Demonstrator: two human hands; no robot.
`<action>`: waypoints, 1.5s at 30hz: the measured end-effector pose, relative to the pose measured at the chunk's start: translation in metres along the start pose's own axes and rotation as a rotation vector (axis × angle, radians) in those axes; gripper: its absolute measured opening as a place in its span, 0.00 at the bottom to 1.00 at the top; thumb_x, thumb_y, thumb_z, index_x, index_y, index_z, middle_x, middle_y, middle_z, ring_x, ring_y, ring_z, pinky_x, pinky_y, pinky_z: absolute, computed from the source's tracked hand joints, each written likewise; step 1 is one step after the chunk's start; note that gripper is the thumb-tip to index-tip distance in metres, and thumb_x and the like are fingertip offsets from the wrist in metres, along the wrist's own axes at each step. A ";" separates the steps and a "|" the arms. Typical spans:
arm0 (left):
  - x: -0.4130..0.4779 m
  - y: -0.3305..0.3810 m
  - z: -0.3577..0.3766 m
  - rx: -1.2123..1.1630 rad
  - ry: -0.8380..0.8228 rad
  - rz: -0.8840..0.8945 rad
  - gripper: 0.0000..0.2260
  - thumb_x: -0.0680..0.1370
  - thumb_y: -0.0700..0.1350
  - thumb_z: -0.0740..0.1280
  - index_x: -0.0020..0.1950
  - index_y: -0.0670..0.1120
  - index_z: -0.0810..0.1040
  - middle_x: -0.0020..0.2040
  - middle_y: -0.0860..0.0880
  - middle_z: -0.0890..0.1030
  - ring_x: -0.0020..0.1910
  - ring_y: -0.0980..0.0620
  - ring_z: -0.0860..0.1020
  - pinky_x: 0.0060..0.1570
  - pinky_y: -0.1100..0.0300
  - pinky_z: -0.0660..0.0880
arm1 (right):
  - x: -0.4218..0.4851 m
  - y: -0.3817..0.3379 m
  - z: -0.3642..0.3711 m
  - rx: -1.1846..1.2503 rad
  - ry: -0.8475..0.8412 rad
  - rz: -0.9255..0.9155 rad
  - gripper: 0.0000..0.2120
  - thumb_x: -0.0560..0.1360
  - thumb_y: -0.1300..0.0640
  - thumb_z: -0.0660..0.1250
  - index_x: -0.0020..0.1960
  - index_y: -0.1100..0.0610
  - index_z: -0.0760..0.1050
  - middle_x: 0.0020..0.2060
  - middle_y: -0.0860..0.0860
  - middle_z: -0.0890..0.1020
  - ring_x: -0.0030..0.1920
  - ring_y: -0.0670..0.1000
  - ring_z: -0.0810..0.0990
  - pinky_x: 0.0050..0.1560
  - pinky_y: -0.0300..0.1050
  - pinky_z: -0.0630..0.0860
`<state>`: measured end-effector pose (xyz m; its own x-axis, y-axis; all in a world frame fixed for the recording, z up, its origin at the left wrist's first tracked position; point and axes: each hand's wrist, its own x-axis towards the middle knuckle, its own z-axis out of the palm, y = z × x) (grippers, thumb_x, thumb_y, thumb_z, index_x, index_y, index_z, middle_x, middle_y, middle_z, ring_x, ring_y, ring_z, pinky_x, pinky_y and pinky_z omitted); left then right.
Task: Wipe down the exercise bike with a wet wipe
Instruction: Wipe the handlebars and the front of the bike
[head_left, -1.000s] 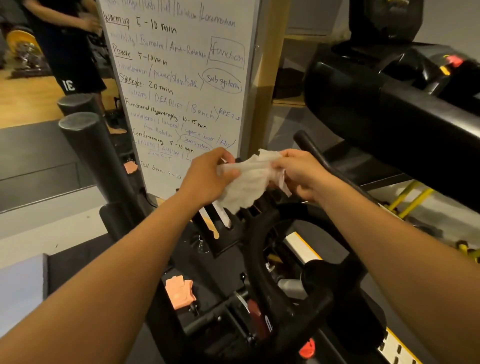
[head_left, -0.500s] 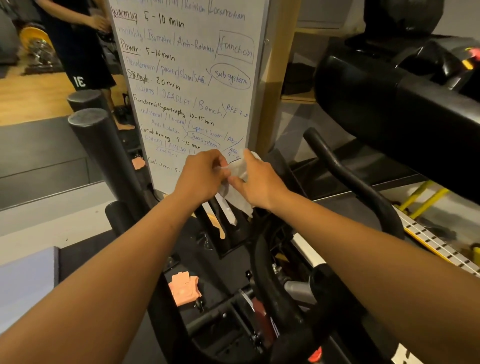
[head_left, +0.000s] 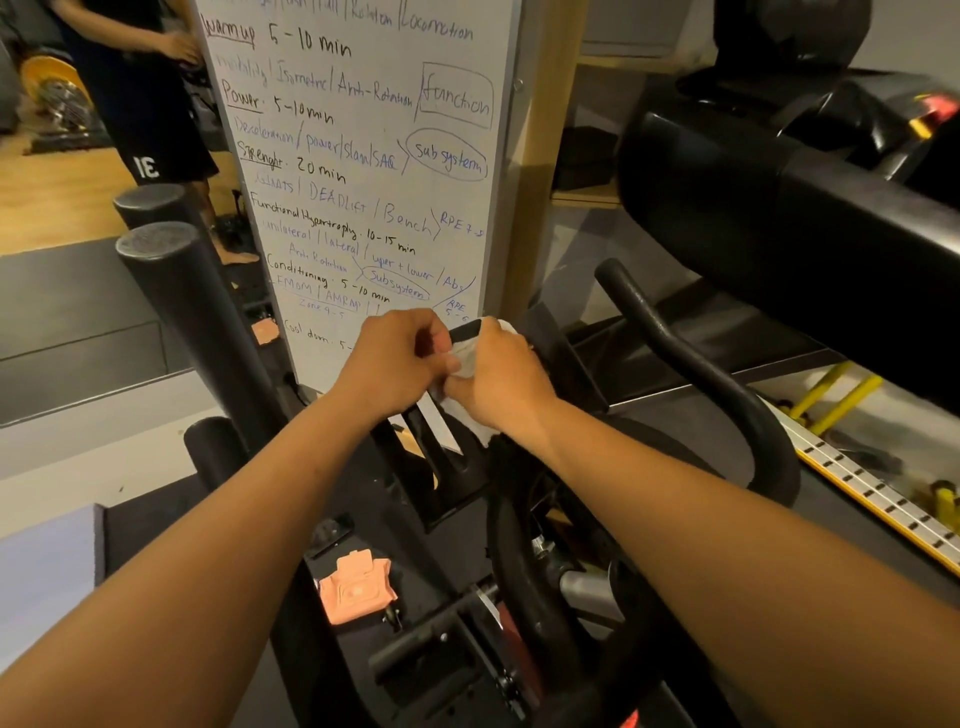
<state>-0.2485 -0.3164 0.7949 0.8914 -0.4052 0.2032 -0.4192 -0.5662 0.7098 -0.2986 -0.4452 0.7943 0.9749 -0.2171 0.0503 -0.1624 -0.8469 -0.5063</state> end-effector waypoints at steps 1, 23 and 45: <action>0.001 -0.002 0.000 -0.003 0.003 -0.004 0.07 0.73 0.41 0.75 0.41 0.48 0.79 0.38 0.49 0.82 0.41 0.49 0.81 0.44 0.59 0.77 | -0.001 0.000 0.002 0.024 0.023 -0.009 0.36 0.74 0.48 0.71 0.73 0.61 0.60 0.63 0.56 0.74 0.62 0.56 0.75 0.49 0.42 0.69; -0.049 0.014 0.044 0.147 -0.026 0.146 0.07 0.80 0.39 0.65 0.54 0.45 0.82 0.52 0.47 0.76 0.50 0.49 0.75 0.53 0.55 0.73 | 0.001 0.073 -0.055 0.208 -0.468 -0.134 0.03 0.72 0.62 0.74 0.43 0.55 0.82 0.37 0.46 0.84 0.39 0.42 0.82 0.48 0.36 0.76; 0.036 0.031 0.043 0.408 0.052 0.215 0.17 0.82 0.47 0.58 0.72 0.51 0.70 0.71 0.47 0.69 0.70 0.45 0.68 0.72 0.42 0.56 | 0.025 0.063 -0.043 0.051 -0.146 -0.067 0.05 0.76 0.58 0.68 0.49 0.49 0.76 0.42 0.47 0.77 0.45 0.51 0.79 0.51 0.48 0.79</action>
<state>-0.2371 -0.3791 0.7956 0.7797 -0.5138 0.3579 -0.6200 -0.7134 0.3267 -0.2906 -0.5245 0.8006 0.9957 -0.0848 -0.0381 -0.0918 -0.8307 -0.5491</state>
